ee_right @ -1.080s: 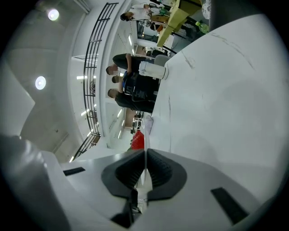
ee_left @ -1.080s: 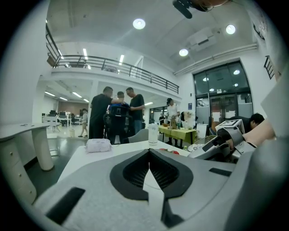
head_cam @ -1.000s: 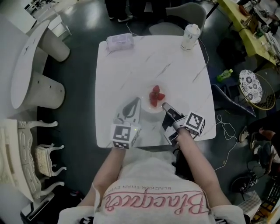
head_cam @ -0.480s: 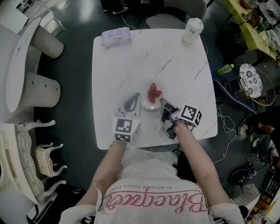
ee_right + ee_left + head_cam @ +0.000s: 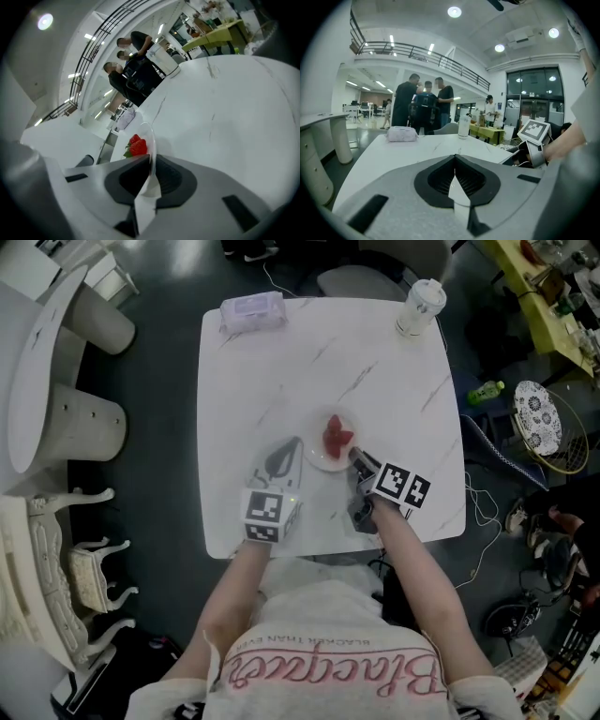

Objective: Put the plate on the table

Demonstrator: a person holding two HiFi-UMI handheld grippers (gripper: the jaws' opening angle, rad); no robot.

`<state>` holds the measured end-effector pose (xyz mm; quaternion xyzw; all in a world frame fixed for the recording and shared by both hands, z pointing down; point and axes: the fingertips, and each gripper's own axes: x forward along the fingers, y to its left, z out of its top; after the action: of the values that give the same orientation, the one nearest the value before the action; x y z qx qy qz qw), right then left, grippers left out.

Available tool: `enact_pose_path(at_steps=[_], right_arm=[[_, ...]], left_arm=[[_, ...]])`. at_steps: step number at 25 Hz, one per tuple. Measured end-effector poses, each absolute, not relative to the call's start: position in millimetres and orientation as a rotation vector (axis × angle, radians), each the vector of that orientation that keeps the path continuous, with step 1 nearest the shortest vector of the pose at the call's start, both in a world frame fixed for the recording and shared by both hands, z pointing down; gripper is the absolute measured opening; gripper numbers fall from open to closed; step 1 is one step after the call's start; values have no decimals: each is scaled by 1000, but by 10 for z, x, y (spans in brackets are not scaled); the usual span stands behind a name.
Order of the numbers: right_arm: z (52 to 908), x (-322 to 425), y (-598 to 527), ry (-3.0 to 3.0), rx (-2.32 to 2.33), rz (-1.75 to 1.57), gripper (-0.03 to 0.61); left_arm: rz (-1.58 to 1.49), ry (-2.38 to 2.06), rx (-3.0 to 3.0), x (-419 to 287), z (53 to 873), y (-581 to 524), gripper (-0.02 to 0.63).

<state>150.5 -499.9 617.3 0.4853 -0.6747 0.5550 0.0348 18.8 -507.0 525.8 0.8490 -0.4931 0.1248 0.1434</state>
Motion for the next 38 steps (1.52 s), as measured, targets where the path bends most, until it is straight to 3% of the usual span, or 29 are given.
enact_pose_path(at_steps=[7, 16, 26, 33, 38], right_arm=[[6286, 1639, -5055, -1943, 1528, 1274, 76], [6341, 1672, -5070, -1874, 1533, 1080, 98], [6195, 1662, -5033, -1995, 1501, 1089, 108], [5517, 1527, -4844, -2272, 1494, 1040, 108], [5000, 1489, -4680, -2409, 1512, 1035, 62]], left_arm=[[367, -1430, 2430, 124, 5277, -5067, 5], [362, -1444, 2422, 50, 5286, -5070, 5], [349, -1413, 2466, 126, 5175, -4986, 5], [300, -1413, 2539, 163, 4931, -4854, 5], [273, -1358, 2620, 321, 4734, -4732, 5]])
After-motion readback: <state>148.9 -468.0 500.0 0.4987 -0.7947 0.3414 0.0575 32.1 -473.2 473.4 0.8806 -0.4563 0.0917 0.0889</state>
